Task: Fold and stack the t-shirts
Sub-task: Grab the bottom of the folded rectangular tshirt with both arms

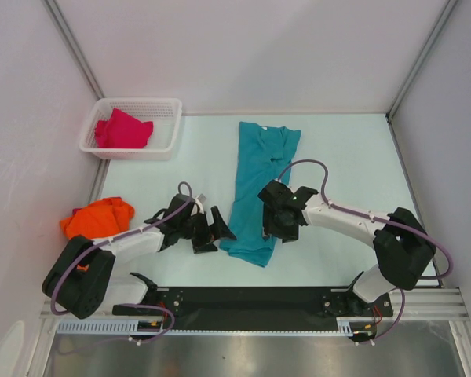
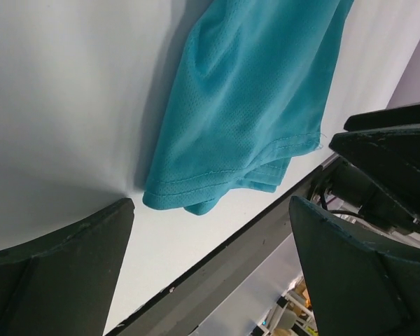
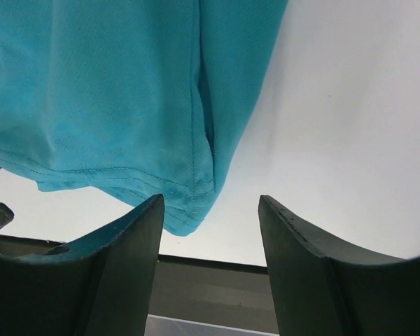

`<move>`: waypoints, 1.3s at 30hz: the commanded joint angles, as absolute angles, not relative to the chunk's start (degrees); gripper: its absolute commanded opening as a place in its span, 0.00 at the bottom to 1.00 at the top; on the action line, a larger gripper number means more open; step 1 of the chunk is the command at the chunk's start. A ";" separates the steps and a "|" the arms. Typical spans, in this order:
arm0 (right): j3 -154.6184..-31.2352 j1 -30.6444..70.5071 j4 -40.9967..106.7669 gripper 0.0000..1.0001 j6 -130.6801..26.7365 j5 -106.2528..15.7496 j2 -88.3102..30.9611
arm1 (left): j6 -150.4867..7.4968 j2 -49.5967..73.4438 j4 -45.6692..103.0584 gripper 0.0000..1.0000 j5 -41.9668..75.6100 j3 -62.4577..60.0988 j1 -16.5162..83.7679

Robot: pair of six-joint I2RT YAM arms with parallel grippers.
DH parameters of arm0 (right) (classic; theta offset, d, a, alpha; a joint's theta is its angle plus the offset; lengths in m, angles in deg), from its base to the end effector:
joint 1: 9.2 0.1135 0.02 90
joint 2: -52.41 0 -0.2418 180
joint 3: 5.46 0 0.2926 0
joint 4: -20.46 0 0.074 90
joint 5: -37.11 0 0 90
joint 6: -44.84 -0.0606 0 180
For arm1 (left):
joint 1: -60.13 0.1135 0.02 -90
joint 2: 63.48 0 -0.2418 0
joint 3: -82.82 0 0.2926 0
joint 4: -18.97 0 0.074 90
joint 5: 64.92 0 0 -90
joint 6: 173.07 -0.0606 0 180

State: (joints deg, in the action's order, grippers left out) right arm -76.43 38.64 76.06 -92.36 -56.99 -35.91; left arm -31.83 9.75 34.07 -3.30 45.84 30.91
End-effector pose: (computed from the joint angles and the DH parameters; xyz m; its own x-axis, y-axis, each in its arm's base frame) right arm 0.2258 0.2429 0.1394 -0.9682 0.0211 -0.2494 -0.0220 0.9854 0.1687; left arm 0.2178 -0.1549 0.0726 -0.9637 -0.2471 -0.1016 -0.1004 0.6873 -0.7194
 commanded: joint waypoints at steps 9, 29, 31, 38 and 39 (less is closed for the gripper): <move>-75.13 43.71 72.02 0.62 -97.36 -57.90 -36.89 | -31.31 10.87 31.06 1.00 1.62 47.70 28.22; -70.11 46.79 67.80 0.62 -102.46 -57.90 -38.47 | -31.22 15.71 22.10 0.96 2.14 53.15 26.90; -70.38 47.49 67.45 0.62 -102.81 -57.73 -38.91 | -31.22 15.01 21.75 0.94 2.06 53.50 26.90; -72.66 49.34 68.23 0.62 -103.52 -58.34 -39.26 | -31.13 15.17 20.17 0.83 1.35 53.67 26.90; -72.84 49.51 68.32 0.62 -103.69 -58.43 -38.92 | -31.04 15.44 19.29 0.81 0.92 53.76 26.90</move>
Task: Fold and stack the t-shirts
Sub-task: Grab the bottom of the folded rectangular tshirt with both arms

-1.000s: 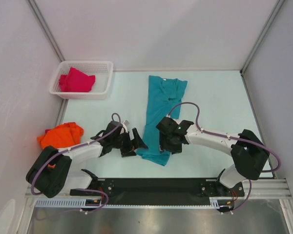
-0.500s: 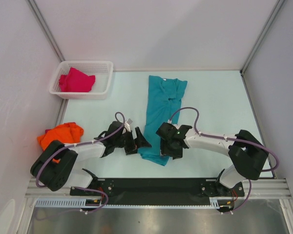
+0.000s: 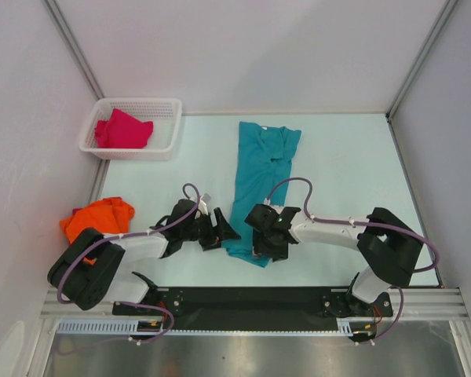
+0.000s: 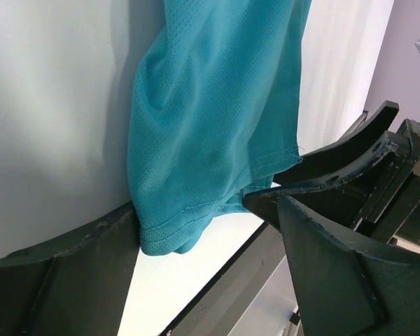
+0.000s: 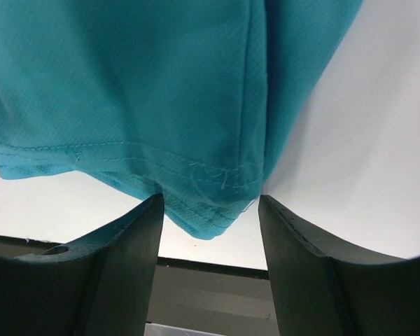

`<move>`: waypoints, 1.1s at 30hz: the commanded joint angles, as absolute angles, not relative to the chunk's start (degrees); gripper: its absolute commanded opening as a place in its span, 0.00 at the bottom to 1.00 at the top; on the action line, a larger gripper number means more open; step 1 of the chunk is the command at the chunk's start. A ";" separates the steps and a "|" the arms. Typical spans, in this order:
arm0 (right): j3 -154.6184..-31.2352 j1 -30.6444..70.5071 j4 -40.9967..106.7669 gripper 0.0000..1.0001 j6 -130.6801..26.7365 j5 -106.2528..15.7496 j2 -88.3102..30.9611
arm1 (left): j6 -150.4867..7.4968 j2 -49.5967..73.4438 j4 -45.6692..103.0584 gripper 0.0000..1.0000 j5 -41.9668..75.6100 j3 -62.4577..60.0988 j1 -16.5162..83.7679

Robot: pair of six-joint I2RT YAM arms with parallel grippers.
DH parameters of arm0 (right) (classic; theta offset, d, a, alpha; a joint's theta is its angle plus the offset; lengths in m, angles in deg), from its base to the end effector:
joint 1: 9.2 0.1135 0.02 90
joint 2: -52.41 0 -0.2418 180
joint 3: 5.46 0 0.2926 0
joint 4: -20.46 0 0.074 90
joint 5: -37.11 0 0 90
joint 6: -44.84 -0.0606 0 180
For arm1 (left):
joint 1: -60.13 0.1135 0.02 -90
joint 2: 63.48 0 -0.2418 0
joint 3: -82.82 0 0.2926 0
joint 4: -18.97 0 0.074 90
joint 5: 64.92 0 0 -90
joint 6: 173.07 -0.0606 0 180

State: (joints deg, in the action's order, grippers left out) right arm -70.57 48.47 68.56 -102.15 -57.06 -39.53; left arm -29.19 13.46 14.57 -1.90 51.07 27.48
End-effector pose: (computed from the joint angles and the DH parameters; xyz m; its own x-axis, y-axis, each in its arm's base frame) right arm 0.1771 0.2716 0.0933 -0.9796 0.0162 -0.2005 -0.0206 0.9835 0.1798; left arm 0.2112 -0.1680 0.0578 -0.9462 -0.2487 -0.2069 0.0096 0.6178 -0.7863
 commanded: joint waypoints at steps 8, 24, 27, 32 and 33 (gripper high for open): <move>-74.42 51.01 70.43 0.62 -104.57 -59.48 -36.89 | -29.29 19.75 13.40 0.17 -1.20 54.64 26.55; -75.30 51.19 72.98 0.62 -105.19 -62.91 -35.22 | -30.07 18.17 17.00 0.00 -1.11 53.06 25.94; -75.13 51.19 72.90 0.63 -105.10 -63.35 -36.18 | -30.34 17.38 17.96 0.00 -1.11 52.97 25.93; -75.91 51.10 73.51 0.63 -104.75 -64.67 -36.98 | -30.52 16.06 18.84 0.00 -0.76 53.67 25.94; -76.44 51.01 73.95 0.63 -104.49 -65.28 -37.07 | -30.60 15.80 18.93 0.00 -0.67 54.02 25.94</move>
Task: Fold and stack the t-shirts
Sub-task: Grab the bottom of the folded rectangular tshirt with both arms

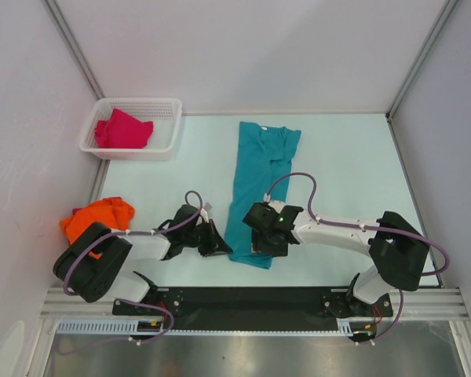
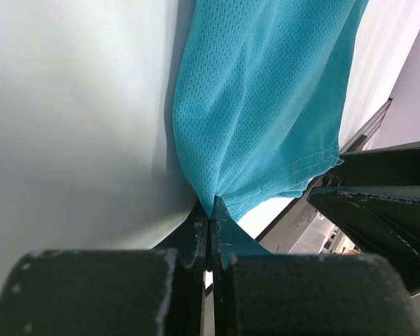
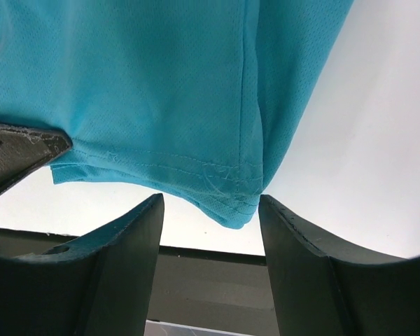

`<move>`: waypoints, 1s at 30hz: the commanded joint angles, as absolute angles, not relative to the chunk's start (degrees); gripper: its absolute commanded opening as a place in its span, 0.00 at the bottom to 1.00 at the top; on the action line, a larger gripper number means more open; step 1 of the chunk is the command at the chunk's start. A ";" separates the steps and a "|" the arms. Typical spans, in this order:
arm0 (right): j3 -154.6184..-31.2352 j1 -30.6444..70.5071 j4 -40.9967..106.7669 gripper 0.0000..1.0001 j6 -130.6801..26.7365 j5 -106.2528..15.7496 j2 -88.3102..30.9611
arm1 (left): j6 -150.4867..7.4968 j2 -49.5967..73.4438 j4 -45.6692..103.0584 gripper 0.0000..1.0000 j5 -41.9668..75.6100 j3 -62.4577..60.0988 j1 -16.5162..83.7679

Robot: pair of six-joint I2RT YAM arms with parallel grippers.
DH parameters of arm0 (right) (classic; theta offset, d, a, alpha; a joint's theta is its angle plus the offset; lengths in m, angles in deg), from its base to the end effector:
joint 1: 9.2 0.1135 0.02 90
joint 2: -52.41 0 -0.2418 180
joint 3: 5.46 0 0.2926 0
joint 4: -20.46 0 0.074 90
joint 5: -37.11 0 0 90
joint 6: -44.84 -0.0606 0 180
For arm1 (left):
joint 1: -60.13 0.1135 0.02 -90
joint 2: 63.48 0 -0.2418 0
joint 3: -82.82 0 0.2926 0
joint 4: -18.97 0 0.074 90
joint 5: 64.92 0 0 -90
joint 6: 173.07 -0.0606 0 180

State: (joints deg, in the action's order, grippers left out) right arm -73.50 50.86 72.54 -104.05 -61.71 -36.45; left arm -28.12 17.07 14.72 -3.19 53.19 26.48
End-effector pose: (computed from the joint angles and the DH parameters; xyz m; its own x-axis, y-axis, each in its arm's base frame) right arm 0.1718 0.2796 0.1233 -0.9604 0.0278 -0.2774 -0.0224 0.9841 0.1760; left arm 0.1940 -0.1636 0.0322 -0.9688 -0.2213 -0.1120 -0.0601 0.6476 -0.7596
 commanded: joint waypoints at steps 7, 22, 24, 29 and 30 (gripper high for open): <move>-76.53 49.87 73.95 0.63 -103.69 -66.08 -38.29 | -31.22 14.65 19.64 0.00 -0.32 55.69 25.94; -73.72 49.34 69.73 0.41 -103.52 -65.81 -43.57 | -32.01 14.74 19.90 0.00 -0.32 56.40 25.94; -73.89 49.34 69.99 0.25 -103.43 -66.16 -43.31 | -32.10 14.83 19.99 0.00 -0.14 56.49 25.94; -74.16 50.13 71.66 0.05 -103.87 -67.39 -42.43 | -32.19 15.18 19.81 0.00 -0.14 56.49 25.94; -74.16 50.30 71.93 0.02 -104.04 -67.48 -42.25 | -32.19 15.27 19.81 0.00 -0.05 56.49 25.94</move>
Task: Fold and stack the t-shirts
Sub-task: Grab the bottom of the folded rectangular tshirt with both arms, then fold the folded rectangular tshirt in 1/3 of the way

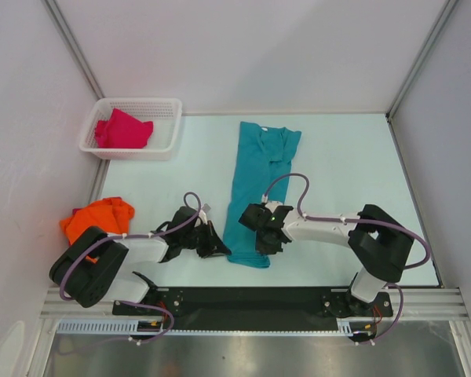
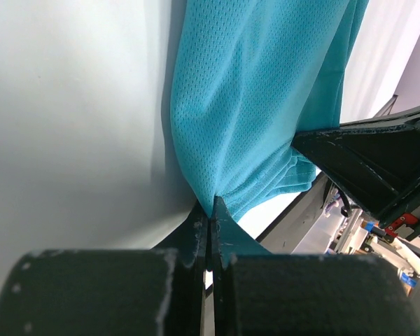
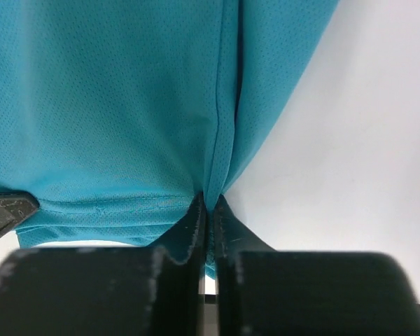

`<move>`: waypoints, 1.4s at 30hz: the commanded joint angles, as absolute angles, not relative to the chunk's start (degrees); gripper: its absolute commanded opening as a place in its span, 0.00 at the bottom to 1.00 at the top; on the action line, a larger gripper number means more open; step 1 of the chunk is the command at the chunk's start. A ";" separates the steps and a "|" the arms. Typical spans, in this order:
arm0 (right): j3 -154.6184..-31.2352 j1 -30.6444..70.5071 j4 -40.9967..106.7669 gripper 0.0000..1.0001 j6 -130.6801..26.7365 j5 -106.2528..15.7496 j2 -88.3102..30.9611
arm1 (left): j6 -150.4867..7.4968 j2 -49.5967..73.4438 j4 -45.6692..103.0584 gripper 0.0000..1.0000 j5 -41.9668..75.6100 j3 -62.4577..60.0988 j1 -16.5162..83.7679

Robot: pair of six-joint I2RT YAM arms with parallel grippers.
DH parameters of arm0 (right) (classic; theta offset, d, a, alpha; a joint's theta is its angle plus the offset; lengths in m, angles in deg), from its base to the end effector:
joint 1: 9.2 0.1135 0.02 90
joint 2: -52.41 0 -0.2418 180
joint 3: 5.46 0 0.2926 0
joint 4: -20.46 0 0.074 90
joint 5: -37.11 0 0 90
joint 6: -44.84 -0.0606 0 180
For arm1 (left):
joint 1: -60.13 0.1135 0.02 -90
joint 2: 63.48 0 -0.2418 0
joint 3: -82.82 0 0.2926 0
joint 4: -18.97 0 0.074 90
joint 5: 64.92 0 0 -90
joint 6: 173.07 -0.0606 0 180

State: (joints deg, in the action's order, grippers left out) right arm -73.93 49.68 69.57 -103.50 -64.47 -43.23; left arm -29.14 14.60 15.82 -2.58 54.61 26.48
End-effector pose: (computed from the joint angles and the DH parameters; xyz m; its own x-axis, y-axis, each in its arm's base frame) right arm 0.1839 0.2811 0.0910 -0.9564 0.0291 -0.2905 0.0001 0.9950 0.0995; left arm 0.1893 -0.1598 0.0334 -0.9677 -0.2159 -0.1305 -0.0449 0.6563 -0.7531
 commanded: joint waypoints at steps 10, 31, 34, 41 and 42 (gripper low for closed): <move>-75.04 54.17 77.02 0.00 -106.94 -68.89 -39.44 | -32.10 12.37 22.44 0.00 -0.76 56.93 25.94; -81.27 56.47 86.35 0.00 -109.16 -74.07 -38.82 | -34.11 -6.80 44.42 0.00 4.25 45.87 26.20; -83.12 52.87 85.21 0.00 -106.69 -75.04 -39.00 | -35.69 -2.24 43.72 0.00 4.25 41.39 27.25; -87.78 44.17 84.41 0.00 -98.87 -76.27 -40.31 | -39.65 8.31 43.98 0.00 1.45 29.61 32.08; -88.65 43.37 84.41 0.00 -98.08 -76.53 -40.58 | -40.00 10.33 43.98 0.00 1.18 28.46 32.61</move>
